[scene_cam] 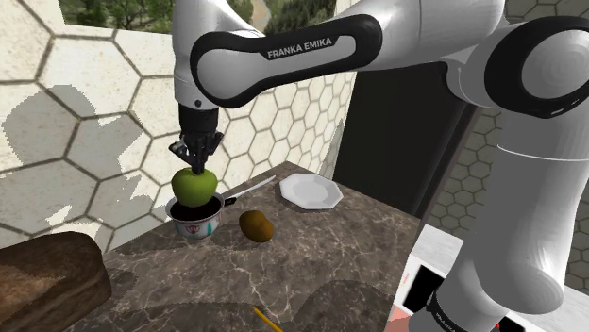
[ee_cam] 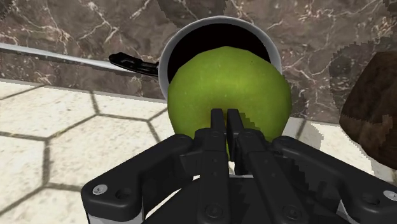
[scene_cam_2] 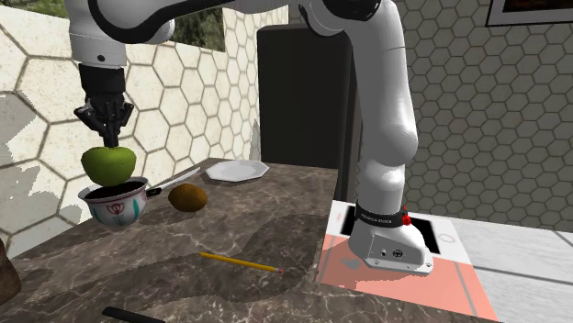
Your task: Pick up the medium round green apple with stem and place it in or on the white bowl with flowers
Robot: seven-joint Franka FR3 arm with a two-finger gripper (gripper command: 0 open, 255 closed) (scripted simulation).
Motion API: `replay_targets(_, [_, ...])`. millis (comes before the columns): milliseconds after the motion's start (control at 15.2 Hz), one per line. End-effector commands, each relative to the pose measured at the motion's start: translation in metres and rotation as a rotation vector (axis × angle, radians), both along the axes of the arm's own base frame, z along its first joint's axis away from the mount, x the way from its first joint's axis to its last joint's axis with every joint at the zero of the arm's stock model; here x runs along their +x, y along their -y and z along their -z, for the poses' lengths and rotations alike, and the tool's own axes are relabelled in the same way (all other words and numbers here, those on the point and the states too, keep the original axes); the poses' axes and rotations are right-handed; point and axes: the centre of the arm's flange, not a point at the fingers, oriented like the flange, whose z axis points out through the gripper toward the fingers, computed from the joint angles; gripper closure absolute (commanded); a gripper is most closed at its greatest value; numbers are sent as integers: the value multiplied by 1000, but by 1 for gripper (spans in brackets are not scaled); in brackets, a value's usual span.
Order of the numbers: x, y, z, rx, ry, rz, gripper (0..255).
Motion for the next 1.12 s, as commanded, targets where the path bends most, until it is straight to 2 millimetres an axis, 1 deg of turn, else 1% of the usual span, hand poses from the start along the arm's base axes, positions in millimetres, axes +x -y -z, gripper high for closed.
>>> replay_targets(0, [0,0,5,0,1,0,255])
replay_targets(396, [0,0,5,0,1,0,255])
replay_targets(462, [0,0,5,0,1,0,0])
replay_targets(792, [0,0,5,0,1,0,0])
replay_targets(990, [-6,0,-34,0,1,0,0])
replay_targets(1056, [-8,0,-44,0,1,0,0])
